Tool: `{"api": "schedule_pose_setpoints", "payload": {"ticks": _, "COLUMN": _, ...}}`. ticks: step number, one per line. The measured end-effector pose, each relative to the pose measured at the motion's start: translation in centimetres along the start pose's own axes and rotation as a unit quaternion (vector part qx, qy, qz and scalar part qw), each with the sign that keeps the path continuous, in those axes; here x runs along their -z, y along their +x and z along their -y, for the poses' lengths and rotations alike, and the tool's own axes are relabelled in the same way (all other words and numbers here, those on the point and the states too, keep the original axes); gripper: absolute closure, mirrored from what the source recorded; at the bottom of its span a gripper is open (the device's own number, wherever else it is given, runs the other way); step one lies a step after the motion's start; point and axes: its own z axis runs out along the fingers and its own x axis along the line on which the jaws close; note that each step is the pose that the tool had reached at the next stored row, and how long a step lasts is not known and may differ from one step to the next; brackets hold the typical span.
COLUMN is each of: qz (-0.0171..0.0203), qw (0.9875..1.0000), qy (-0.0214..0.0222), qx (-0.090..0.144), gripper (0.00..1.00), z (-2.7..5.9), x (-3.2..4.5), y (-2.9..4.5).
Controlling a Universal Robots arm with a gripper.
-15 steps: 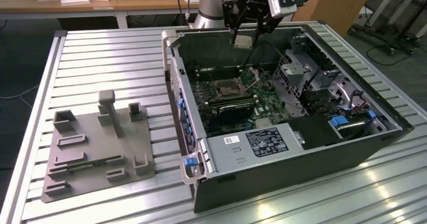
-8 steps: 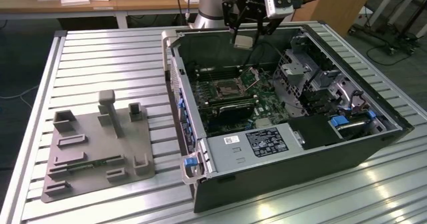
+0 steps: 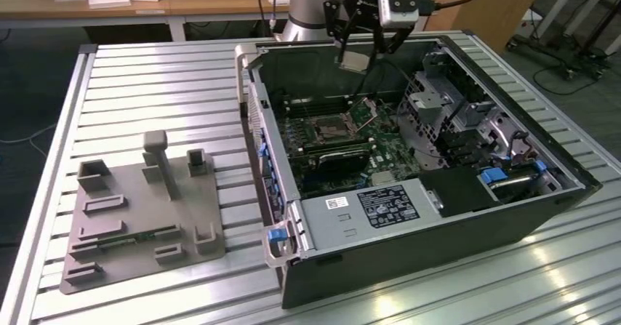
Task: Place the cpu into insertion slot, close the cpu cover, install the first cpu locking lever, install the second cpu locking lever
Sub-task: 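Place the cpu into insertion slot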
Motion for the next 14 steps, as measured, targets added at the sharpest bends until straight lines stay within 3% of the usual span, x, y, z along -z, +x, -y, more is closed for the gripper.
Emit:
{"api": "schedule_pose_setpoints", "payload": {"ticks": 6, "qz": 0.0047, "qw": 0.9986, "qy": -0.0011, "qx": -0.053, "gripper": 0.46, "z": 0.01, "x": -0.12, "y": 0.00}}
{"api": "schedule_pose_setpoints", "payload": {"ticks": 14, "qz": 0.0099, "qw": 0.9937, "qy": -0.0022, "qx": -0.111, "gripper": 0.46, "z": 0.04, "x": -0.25, "y": 0.02}}
